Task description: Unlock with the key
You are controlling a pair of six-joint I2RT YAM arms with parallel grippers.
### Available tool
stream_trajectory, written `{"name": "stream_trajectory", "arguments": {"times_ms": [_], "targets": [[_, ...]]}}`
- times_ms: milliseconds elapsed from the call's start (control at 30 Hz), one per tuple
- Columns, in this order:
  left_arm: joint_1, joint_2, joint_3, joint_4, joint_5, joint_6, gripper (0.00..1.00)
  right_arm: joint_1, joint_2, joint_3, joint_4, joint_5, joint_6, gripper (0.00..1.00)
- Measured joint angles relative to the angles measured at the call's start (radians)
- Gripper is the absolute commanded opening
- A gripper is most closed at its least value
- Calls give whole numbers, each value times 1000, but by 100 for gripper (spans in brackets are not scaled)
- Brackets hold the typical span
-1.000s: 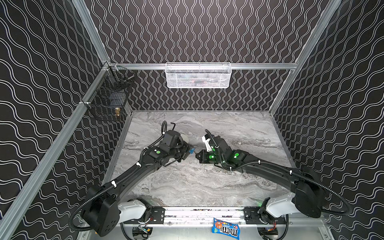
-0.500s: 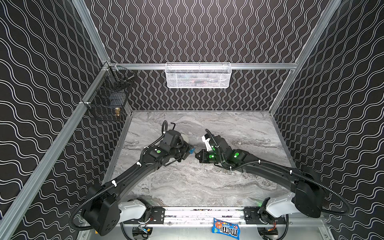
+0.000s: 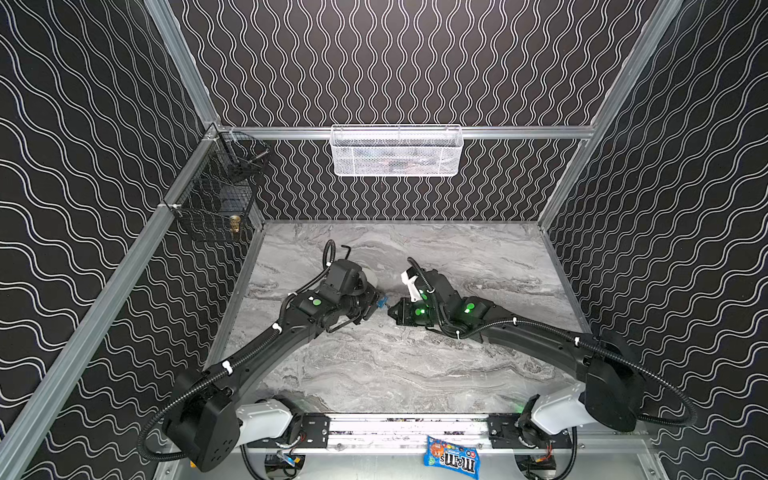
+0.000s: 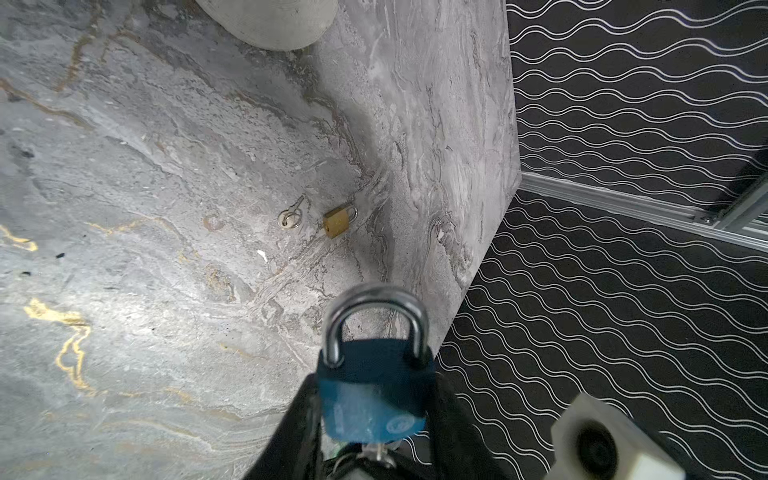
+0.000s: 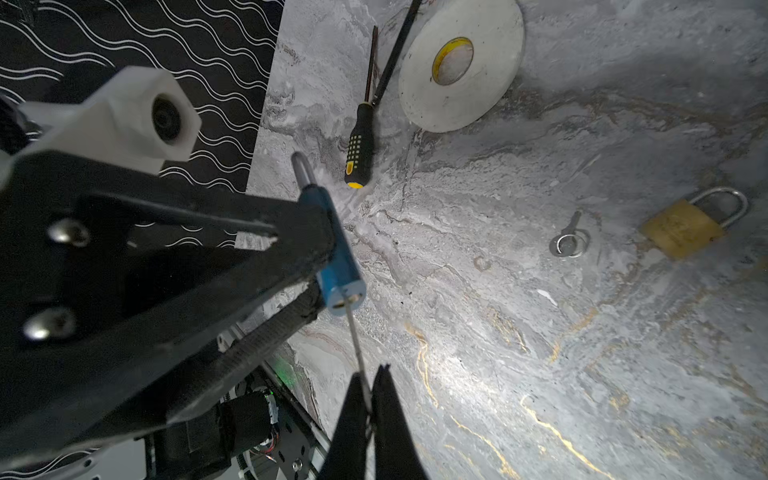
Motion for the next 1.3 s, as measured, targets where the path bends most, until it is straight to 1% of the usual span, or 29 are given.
{"name": "stream_trajectory", "arguments": {"times_ms": [267,433,700,800,933,1133,1300], "targets": [[-4,7,5,6,-8,1,2,-6,15,31,-38,16,-13,0],[-5,-2,-3,14,-10,4,2,-27,13,22,-19,-43,-10,0],[-11,-19,-37,39,34,4,2,-48,8,2,3,-117,9,0],[-11,-20,-40,43,33,4,1,-41,17,19,-18,-101,8,0],[-13,-20,-26,31,32,5,1,-28,29,43,-27,-53,-10,0],[-20,-14,3,16,-11,10,2,-28,51,89,-49,-37,-29,0],[-24,-8,13,-6,-26,28,2,-27,54,87,-53,-35,-52,0]]}}
